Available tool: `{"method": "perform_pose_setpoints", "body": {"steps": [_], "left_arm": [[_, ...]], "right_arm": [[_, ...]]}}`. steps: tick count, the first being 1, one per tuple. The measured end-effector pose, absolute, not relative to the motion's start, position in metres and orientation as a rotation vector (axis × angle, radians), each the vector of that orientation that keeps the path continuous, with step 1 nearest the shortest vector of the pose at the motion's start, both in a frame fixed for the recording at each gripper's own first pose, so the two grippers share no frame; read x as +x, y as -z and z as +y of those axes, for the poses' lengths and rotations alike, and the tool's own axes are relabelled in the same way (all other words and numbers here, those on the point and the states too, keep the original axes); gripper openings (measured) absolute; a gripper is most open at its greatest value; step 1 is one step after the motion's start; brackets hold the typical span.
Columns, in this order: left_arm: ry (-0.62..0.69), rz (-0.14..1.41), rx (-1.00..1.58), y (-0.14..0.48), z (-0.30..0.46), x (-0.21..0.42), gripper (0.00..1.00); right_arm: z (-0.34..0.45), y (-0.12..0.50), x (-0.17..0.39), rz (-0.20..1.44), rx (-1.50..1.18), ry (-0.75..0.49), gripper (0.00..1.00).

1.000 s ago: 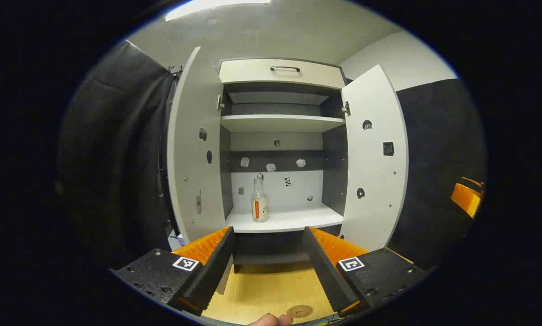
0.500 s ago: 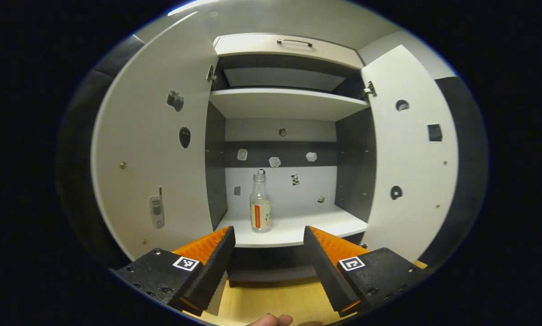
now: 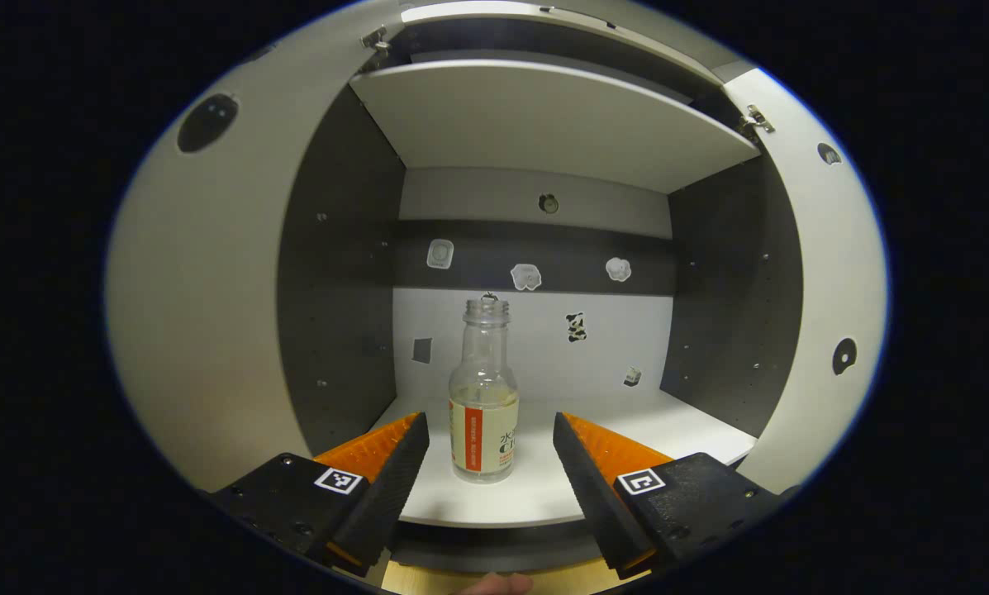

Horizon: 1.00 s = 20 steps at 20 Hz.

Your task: Grasp the bottle in the cabinet with the left hand and place it on the coaster, then close the right door with the right hand and the left door with the left hand.

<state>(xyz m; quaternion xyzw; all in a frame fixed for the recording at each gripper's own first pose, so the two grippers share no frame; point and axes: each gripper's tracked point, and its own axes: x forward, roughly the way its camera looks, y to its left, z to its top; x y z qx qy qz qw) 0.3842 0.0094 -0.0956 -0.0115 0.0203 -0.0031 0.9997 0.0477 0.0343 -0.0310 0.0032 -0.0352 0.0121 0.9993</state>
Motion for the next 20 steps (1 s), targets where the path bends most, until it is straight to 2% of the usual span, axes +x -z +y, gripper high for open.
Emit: {"method": "perform_pose_setpoints", "body": {"steps": [2, 3, 4, 7, 11, 12, 13, 16, 17, 18, 20], "left_arm": [[-0.005, 0.051, -0.008, 0.102, 0.01, 0.407, 0.96], [-0.015, 0.049, -0.003, 0.102, 0.011, 0.415, 0.96], [-0.019, 0.048, -0.004, 0.101, 0.011, 0.424, 0.96], [-0.026, 0.056, -0.001, 0.101, 0.01, 0.447, 0.96], [-0.029, 0.14, -0.032, 0.11, 0.009, 0.464, 0.96], [-0.005, 0.155, -0.04, 0.108, 0.004, 0.462, 0.94], [0.004, 0.158, -0.043, 0.102, 0.002, 0.452, 0.82], [0.008, 0.109, -0.01, 0.076, 0.004, 0.428, 0.82], [0.01, 0.092, -0.001, 0.067, 0.004, 0.416, 0.81], [0.014, 0.075, 0.001, 0.06, 0.003, 0.403, 0.81], [0.029, 0.048, -0.019, 0.045, 0.001, 0.376, 0.81]], "right_arm": [[0.033, 0.039, 0.05, -0.045, 0.044, -0.014, 0.98], [0.031, 0.04, 0.051, -0.037, 0.057, -0.008, 0.93], [0.026, 0.041, 0.052, -0.035, 0.059, 0.003, 0.98], [0.012, 0.05, 0.052, -0.01, 0.05, 0.045, 0.98], [0.003, 0.056, 0.048, 0.027, 0.086, 0.074, 0.98], [0.001, 0.054, 0.047, 0.022, 0.089, 0.075, 0.98], [0.0, 0.051, 0.043, 0.014, 0.089, 0.074, 0.98], [0.0, 0.044, 0.033, -0.007, 0.094, 0.057, 0.98], [0.002, 0.043, 0.029, -0.008, 0.1, 0.049, 0.93], [0.003, 0.041, 0.026, -0.012, 0.105, 0.041, 0.98], [0.008, 0.039, 0.018, -0.019, 0.113, 0.016, 0.98]]}}
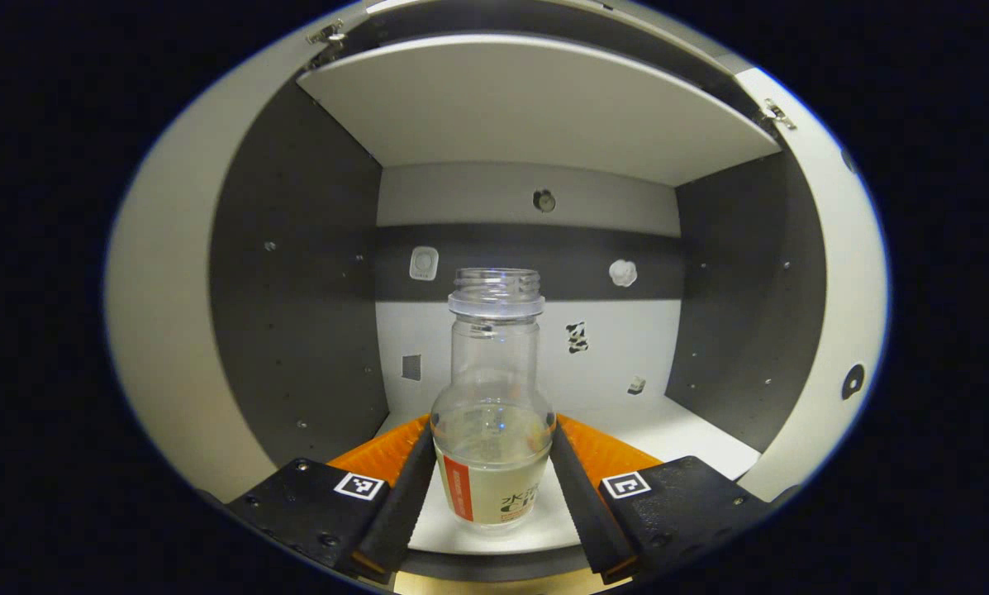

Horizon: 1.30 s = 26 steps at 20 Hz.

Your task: Grasp the bottle in the cabinet with the left hand and place it on the coaster, then close the right door with the right hand and the left door with the left hand.

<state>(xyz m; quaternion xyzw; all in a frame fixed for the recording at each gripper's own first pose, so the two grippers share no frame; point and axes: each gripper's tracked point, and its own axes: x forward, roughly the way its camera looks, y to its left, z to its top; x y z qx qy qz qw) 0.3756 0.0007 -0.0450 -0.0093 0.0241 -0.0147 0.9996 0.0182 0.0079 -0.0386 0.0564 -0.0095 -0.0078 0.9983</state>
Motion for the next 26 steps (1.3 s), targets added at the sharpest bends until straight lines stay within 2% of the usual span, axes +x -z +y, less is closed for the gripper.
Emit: {"method": "perform_pose_setpoints", "body": {"steps": [2, 3, 4, 7, 8, 11, 12, 13, 15, 16, 19, 20, 26], "left_arm": [[0.041, 0.034, -0.036, 0.034, 0.0, 0.347, 0.81], [0.042, 0.027, -0.036, 0.03, 0.001, 0.333, 0.81], [0.043, 0.018, -0.033, 0.027, 0.001, 0.32, 0.81], [0.05, -0.001, -0.027, 0.019, -0.001, 0.278, 0.81], [0.051, -0.008, -0.025, 0.018, -0.002, 0.265, 0.81], [0.047, -0.026, -0.029, 0.019, -0.005, 0.226, 0.81], [0.047, -0.027, -0.038, 0.022, -0.008, 0.213, 0.81], [0.046, -0.025, -0.044, 0.026, -0.01, 0.202, 0.79], [0.047, -0.008, -0.047, 0.043, -0.016, 0.18, 0.81], [0.05, 0.0, -0.043, 0.054, -0.02, 0.171, 0.81], [0.072, 0.056, -0.04, 0.099, -0.038, 0.147, 0.81], [0.09, 0.075, -0.049, 0.116, -0.047, 0.139, 0.81], [0.115, 0.091, -0.081, 0.216, -0.076, 0.105, 0.82]], "right_arm": [[0.01, 0.038, 0.009, -0.021, 0.116, -0.002, 0.98], [0.01, 0.037, 0.006, -0.021, 0.118, -0.009, 0.93], [0.011, 0.037, 0.001, -0.02, 0.119, -0.019, 0.98], [0.013, 0.037, -0.013, -0.02, 0.129, -0.044, 0.98], [0.012, 0.036, -0.018, -0.02, 0.133, -0.051, 0.93], [0.01, 0.034, -0.031, -0.028, 0.137, -0.071, 0.93], [0.007, 0.033, -0.035, -0.029, 0.136, -0.07, 0.98], [0.005, 0.033, -0.04, -0.03, 0.138, -0.07, 0.98], [-0.001, 0.032, -0.048, -0.034, 0.143, -0.067, 0.98], [-0.003, 0.032, -0.052, -0.034, 0.147, -0.067, 0.93], [-0.01, 0.035, -0.064, -0.026, 0.151, -0.065, 0.93], [-0.013, 0.037, -0.068, -0.021, 0.148, -0.063, 0.98], [-0.031, 0.058, -0.083, 0.029, 0.116, -0.026, 0.98]]}}
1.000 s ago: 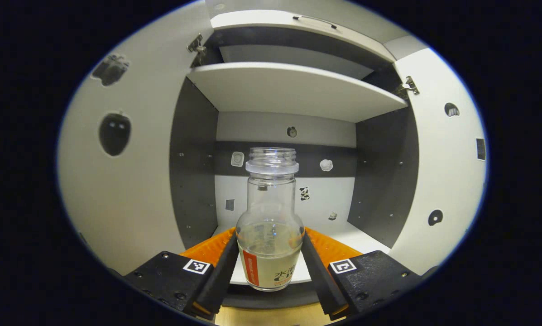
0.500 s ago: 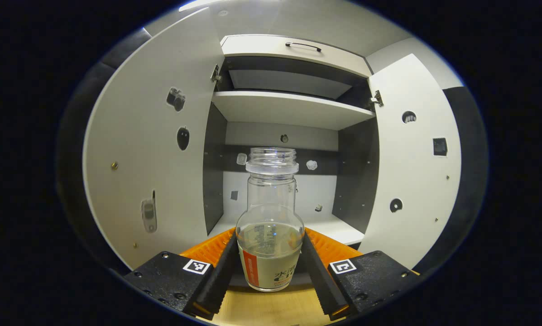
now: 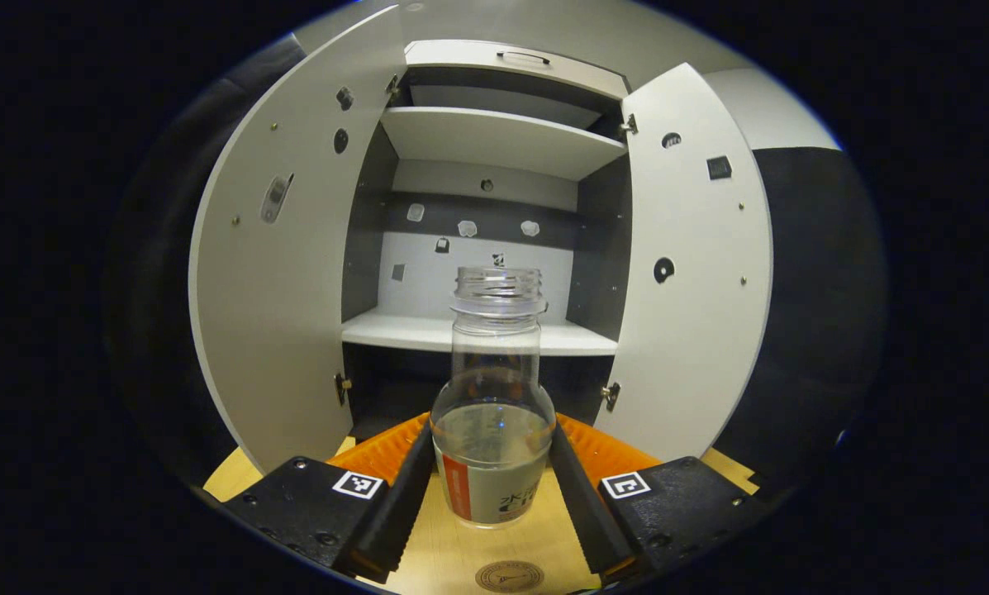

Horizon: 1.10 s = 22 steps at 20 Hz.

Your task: Grasp the bottle in the cabinet with the left hand and place it on the coaster, then close the right door with the right hand and the left door with the left hand.

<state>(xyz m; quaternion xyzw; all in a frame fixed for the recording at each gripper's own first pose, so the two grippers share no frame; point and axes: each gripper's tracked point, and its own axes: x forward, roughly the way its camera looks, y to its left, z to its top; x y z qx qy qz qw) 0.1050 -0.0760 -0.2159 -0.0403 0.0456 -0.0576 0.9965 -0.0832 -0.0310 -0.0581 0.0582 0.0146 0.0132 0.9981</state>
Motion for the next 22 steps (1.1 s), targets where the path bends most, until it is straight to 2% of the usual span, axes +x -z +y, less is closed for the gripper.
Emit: {"method": "perform_pose_setpoints", "body": {"steps": [5, 6, 9, 10, 11, 12, 13, 14, 15, 16, 19, 22], "left_arm": [[0.171, 0.157, -0.045, 0.314, -0.097, 0.077, 0.81], [0.19, 0.181, -0.05, 0.331, -0.102, 0.072, 0.82], [0.251, 0.196, -0.043, 0.369, -0.12, 0.059, 0.82], [0.281, 0.174, -0.031, 0.373, -0.127, 0.057, 0.82], [0.298, 0.165, -0.014, 0.378, -0.132, 0.057, 0.81], [0.307, 0.169, -0.011, 0.387, -0.131, 0.057, 0.81], [0.317, 0.181, -0.023, 0.395, -0.132, 0.057, 0.81], [0.324, 0.184, -0.049, 0.399, -0.133, 0.056, 0.82], [0.331, 0.191, -0.064, 0.403, -0.133, 0.056, 0.81], [0.332, 0.18, -0.073, 0.405, -0.131, 0.059, 0.82], [0.319, 0.247, -0.032, 0.432, -0.124, 0.06, 0.83], [0.341, 0.24, -0.022, 0.433, -0.123, 0.062, 0.83]], "right_arm": [[-0.056, 0.075, -0.085, 0.052, 0.098, 0.04, 0.98], [-0.06, 0.079, -0.084, 0.056, 0.097, 0.053, 0.93], [-0.061, 0.088, -0.079, 0.048, 0.105, 0.065, 0.93], [-0.059, 0.095, -0.076, 0.054, 0.115, 0.054, 0.98], [-0.061, 0.104, -0.072, 0.06, 0.122, 0.057, 0.98], [-0.064, 0.112, -0.066, 0.066, 0.129, 0.069, 0.93], [-0.065, 0.119, -0.059, 0.076, 0.137, 0.084, 0.98], [-0.066, 0.126, -0.054, 0.087, 0.143, 0.096, 0.98], [-0.067, 0.131, -0.049, 0.093, 0.149, 0.11, 0.93], [-0.068, 0.133, -0.045, 0.095, 0.158, 0.116, 0.98], [-0.069, 0.137, -0.032, 0.102, 0.184, 0.131, 0.98], [-0.065, 0.133, -0.026, 0.091, 0.155, 0.12, 0.98]]}}
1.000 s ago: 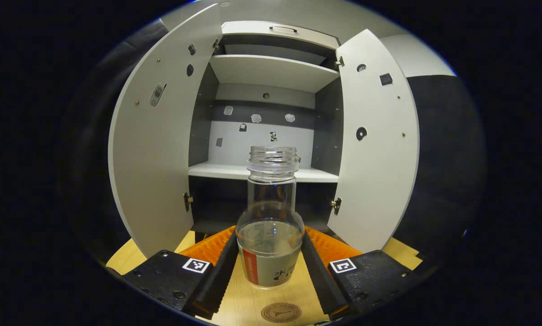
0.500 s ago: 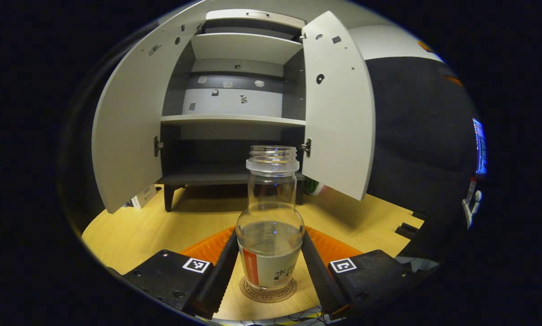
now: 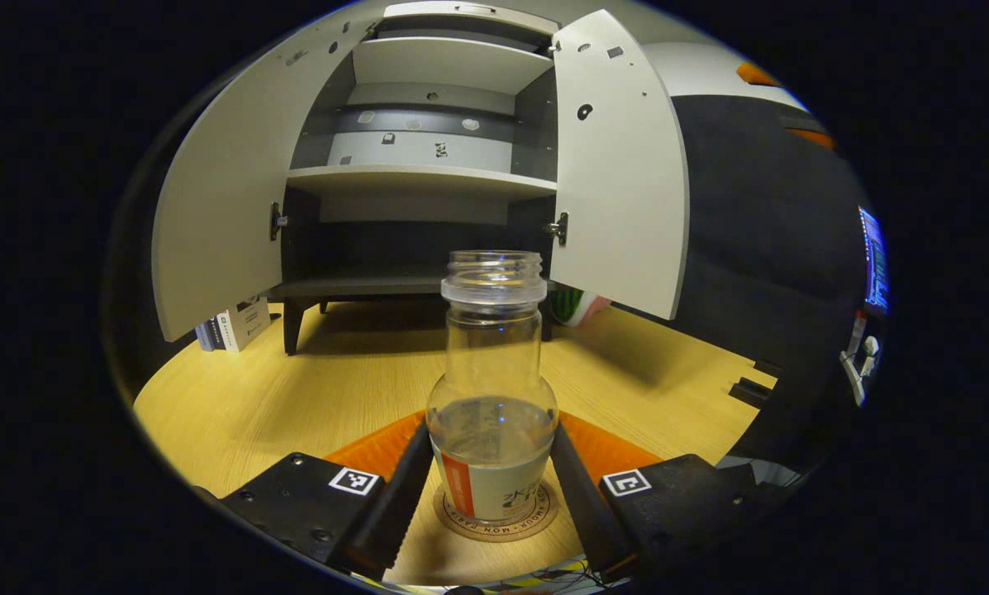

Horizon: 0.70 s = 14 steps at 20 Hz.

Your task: Grasp the bottle in the cabinet with the left hand and place it on the coaster, then close the right door with the right hand and the left door with the left hand.

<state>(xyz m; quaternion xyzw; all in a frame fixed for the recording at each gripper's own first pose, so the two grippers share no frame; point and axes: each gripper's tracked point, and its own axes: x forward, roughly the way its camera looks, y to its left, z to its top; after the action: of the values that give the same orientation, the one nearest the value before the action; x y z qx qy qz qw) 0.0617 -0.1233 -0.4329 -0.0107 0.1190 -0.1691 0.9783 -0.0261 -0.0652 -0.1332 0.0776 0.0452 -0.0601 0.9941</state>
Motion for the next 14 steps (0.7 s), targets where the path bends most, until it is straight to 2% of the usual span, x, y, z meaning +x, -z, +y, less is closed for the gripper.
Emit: {"method": "perform_pose_setpoints", "body": {"steps": [1, 2, 3, 4, 9, 14], "left_arm": [[0.341, 0.263, -0.008, 0.435, -0.123, 0.061, 0.84], [0.346, 0.273, 0.003, 0.436, -0.123, 0.06, 0.85], [0.357, 0.274, 0.007, 0.432, -0.125, 0.057, 0.86], [0.367, 0.27, 0.012, 0.425, -0.126, 0.056, 0.86], [0.398, 0.306, 0.061, 0.398, -0.125, 0.052, 0.86], [0.446, 0.265, 0.076, 0.336, -0.125, 0.05, 0.88]], "right_arm": [[-0.065, 0.135, -0.025, 0.095, 0.136, 0.119, 0.93], [-0.066, 0.136, -0.023, 0.103, 0.117, 0.122, 0.98], [-0.066, 0.137, -0.021, 0.109, 0.1, 0.122, 0.93], [-0.066, 0.136, -0.021, 0.112, 0.087, 0.123, 0.98], [-0.068, 0.119, -0.018, 0.065, 0.037, 0.126, 0.98], [-0.094, 0.094, 0.0, 0.023, 0.047, 0.153, 0.98]]}}
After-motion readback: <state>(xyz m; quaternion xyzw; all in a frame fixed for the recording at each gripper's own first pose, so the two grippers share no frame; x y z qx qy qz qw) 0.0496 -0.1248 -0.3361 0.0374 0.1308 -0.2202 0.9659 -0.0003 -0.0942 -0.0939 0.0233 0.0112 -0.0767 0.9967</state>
